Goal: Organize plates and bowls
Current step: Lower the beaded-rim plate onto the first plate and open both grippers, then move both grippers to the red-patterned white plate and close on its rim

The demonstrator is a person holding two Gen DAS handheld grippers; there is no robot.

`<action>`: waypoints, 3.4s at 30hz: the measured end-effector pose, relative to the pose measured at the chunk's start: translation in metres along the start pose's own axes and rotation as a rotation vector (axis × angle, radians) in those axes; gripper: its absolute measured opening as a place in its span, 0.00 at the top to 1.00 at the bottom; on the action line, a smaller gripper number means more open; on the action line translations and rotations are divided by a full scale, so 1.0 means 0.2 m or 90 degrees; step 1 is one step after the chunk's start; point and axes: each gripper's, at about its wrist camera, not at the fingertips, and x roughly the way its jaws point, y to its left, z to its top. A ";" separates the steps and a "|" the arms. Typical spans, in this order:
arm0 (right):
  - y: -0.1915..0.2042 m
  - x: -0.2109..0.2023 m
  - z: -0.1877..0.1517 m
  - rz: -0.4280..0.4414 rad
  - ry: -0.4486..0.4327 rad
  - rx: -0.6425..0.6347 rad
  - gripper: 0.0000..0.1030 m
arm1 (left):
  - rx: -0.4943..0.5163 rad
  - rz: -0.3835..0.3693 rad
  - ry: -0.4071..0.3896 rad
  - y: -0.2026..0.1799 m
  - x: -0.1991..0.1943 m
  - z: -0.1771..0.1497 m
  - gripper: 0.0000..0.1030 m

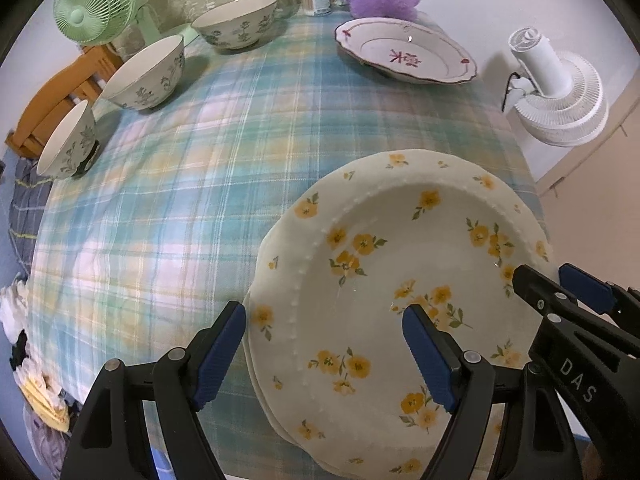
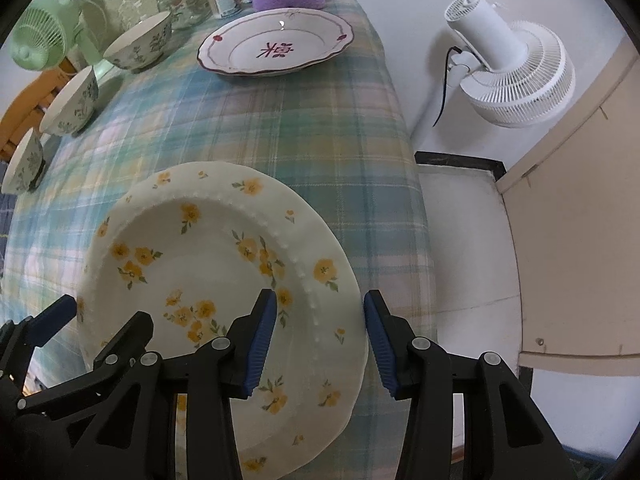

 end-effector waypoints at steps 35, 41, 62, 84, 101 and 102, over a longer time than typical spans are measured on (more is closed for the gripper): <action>0.05 -0.59 0.42 0.050 -0.255 0.058 0.27 | 0.018 -0.043 -0.222 -0.01 -0.46 0.53 0.08; -0.03 -0.47 0.63 0.062 -0.251 0.055 0.27 | 0.002 -0.018 -0.223 -0.08 -0.36 0.71 0.08; -0.11 -0.02 1.23 0.068 -0.232 0.039 0.27 | -0.014 0.036 -0.225 -0.19 0.06 1.21 0.13; -0.06 0.42 1.35 0.069 -0.131 0.039 0.42 | -0.034 0.017 -0.122 -0.18 0.48 1.29 0.41; -0.10 0.47 1.32 0.017 -0.112 0.048 0.59 | -0.024 0.028 -0.103 -0.21 0.52 1.29 0.53; -0.11 0.48 1.32 0.018 -0.105 0.052 0.59 | -0.022 0.030 -0.104 -0.21 0.52 1.29 0.53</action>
